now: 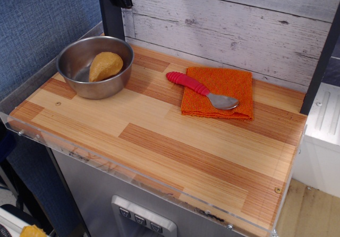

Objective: Put the spoon on the lower middle of the table

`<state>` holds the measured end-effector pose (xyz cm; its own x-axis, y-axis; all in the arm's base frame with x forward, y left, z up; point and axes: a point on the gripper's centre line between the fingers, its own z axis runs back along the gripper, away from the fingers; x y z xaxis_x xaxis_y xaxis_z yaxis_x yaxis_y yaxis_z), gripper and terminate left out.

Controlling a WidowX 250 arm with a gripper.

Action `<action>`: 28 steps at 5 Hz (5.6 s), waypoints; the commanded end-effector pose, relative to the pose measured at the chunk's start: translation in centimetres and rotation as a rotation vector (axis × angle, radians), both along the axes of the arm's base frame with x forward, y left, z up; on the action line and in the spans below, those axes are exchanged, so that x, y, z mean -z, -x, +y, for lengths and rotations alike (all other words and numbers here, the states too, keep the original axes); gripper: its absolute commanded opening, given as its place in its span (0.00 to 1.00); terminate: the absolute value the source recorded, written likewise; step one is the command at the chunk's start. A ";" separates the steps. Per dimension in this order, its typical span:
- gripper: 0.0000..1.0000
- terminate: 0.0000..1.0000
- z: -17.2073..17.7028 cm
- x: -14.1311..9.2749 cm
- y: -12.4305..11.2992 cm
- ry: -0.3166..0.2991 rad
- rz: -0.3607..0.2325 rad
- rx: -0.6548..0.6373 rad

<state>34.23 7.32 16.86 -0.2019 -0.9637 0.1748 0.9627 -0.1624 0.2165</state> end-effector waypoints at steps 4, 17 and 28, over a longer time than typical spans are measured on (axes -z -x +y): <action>1.00 0.00 -4.3 3.7 -0.4 0.011 0.057 0.080; 0.00 0.00 -5.6 13.7 -3.8 -0.212 0.166 0.081; 0.00 0.00 -0.5 8.3 6.7 -0.211 0.121 0.153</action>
<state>27.42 6.39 7.54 -0.3415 -0.9396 0.0233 0.9398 -0.3411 0.0179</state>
